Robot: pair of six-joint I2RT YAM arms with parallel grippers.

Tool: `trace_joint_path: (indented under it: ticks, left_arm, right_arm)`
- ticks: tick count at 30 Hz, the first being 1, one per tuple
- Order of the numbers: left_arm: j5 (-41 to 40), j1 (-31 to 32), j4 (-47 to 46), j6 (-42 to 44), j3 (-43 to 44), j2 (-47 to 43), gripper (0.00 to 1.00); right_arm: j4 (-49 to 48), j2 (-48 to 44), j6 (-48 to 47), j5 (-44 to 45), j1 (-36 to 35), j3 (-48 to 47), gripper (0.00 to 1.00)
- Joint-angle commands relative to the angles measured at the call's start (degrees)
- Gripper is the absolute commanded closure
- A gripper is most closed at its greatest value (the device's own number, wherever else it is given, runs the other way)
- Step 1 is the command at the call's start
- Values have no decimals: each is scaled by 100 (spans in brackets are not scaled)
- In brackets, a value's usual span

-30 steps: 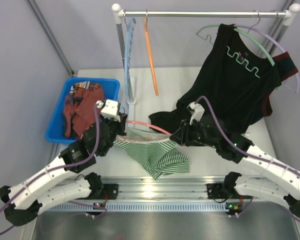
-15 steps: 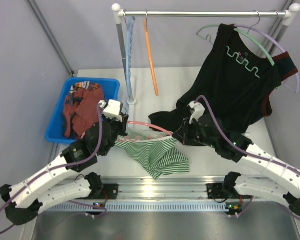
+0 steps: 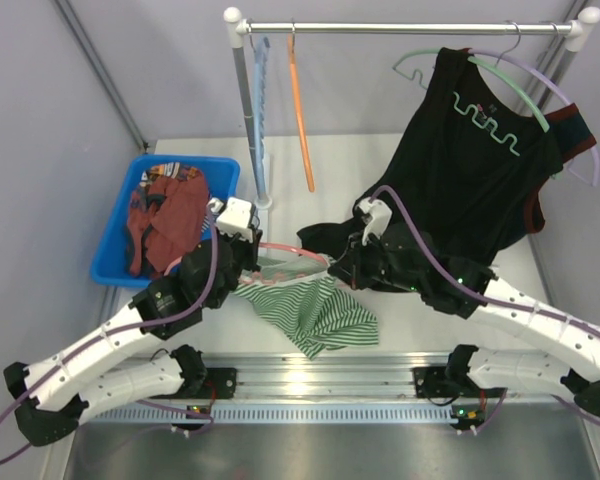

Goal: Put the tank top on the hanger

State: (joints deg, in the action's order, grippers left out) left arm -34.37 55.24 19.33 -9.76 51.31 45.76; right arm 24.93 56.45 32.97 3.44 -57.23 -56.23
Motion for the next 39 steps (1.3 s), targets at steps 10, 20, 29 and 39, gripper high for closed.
trace_joint_path:
  ticks: [10, 20, 29, 39]
  left_arm:
    - [246, 21, -272, -79, 362, 135, 100]
    - [870, 22, -281, -114, 371, 258, 100]
    - [1538, 22, -290, -44, 433, 355, 100]
    - [2294, 22, -254, -17, 538, 276, 100]
  right_arm:
    - [-436, 499, -212, 227, -482, -644, 99]
    - [-472, 332, -739, 131, -482, -741, 84]
    - [-471, -64, -1696, -220, -473, -819, 52]
    - [-761, 490, -2374, -1258, -464, -671, 45]
